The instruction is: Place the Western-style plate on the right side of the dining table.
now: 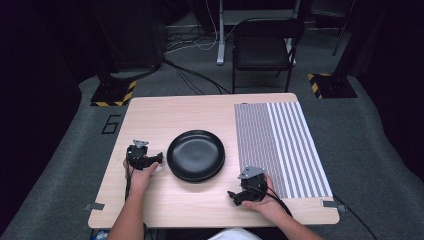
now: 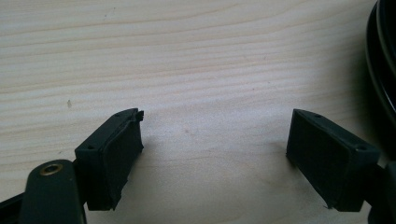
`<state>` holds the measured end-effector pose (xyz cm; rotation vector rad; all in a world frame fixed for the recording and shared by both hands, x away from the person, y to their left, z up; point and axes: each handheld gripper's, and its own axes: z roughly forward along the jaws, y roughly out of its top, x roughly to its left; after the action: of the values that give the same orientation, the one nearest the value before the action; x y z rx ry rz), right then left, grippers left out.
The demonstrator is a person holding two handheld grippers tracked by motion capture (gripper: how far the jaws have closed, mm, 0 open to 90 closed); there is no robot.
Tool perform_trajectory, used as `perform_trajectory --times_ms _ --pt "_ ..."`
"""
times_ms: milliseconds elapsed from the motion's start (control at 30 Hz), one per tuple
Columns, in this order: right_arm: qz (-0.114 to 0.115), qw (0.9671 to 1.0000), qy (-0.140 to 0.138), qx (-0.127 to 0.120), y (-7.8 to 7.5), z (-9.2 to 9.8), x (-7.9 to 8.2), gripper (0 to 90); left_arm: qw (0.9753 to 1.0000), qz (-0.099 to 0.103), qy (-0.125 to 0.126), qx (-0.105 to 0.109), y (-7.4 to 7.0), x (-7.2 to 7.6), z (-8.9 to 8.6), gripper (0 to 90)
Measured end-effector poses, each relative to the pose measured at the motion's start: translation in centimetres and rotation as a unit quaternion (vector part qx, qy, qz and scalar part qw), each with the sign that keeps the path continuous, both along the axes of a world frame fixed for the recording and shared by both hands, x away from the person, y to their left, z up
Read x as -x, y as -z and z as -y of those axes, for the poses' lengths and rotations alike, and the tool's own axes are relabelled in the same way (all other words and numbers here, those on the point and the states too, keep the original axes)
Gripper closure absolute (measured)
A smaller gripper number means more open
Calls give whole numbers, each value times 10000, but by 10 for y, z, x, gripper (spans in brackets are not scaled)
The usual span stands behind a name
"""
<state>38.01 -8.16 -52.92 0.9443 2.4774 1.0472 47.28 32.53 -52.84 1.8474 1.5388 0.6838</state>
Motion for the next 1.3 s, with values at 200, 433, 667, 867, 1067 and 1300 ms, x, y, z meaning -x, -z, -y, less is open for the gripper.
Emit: perform_trajectory --times_ms 200,433,667,867,1067,1300 --pt "22 10000 25 6 0 0 0 56 10000 -3 -3 8 0 0 0 180" --pt "85 9998 168 -66 -1 2 1 138 10000 12 -19 7 0 0 0 183" --pt "112 9995 277 -126 -1 2 1 193 9995 110 -276 99 -1 3 -1 317" --pt "178 9988 399 -220 -2 4 1 352 9992 29 -325 242 -4 5 -4 390" --pt "180 9983 491 -241 -6 7 1 451 9987 169 -268 410 -11 8 -1 408" --pt "22 9983 487 -325 -8 9 0 465 9987 216 -90 453 -18 9 4 404"
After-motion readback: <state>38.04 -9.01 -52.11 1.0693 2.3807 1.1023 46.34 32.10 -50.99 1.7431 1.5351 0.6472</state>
